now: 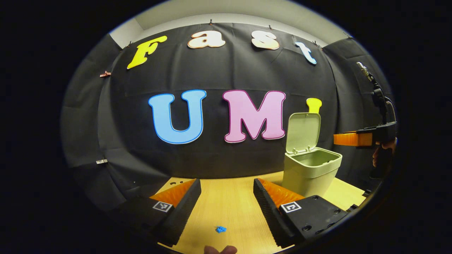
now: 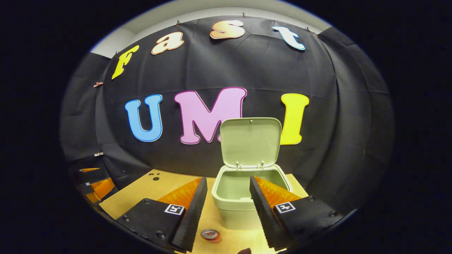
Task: Press the lid of the desktop garbage bin to open it, pick up the crumpled paper on the desktop and throw it into the bin, then pick up the pop can on the desktop and drop it into the bin, and finally close the garbage bin lid.
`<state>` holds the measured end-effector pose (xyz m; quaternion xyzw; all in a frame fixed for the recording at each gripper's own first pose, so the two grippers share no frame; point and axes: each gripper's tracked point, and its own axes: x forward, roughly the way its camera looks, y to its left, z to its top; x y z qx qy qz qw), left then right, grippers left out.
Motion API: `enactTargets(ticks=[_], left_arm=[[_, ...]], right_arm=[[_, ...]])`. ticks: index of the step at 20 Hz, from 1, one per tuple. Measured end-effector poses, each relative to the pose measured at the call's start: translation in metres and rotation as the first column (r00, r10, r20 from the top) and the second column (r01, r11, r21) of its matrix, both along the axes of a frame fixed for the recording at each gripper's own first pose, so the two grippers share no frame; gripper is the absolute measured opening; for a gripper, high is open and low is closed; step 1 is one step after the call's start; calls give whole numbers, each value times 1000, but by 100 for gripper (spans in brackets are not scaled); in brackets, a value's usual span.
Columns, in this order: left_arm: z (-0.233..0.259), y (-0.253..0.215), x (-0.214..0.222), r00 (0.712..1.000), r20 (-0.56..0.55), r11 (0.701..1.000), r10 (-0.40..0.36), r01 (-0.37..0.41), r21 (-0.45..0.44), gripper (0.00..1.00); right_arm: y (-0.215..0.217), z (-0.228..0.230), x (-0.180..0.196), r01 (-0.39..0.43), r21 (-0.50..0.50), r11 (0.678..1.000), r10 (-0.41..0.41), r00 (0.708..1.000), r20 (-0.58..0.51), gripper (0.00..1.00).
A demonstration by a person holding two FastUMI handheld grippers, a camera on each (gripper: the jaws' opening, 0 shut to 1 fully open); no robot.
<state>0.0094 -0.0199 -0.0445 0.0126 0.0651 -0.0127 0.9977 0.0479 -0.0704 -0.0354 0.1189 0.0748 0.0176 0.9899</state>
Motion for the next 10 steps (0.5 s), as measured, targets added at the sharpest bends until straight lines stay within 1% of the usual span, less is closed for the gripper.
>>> enactTargets(ticks=[6,10], left_arm=[[-59,9,1,991,-135,1000,0,-1,-1,96],[-101,16,13,974,-226,1000,-8,13,20,96]], right_arm=[[28,-23,-17,-24,-42,999,22,998,-51,81],[43,-35,-26,-44,-45,998,40,996,-83,81]])
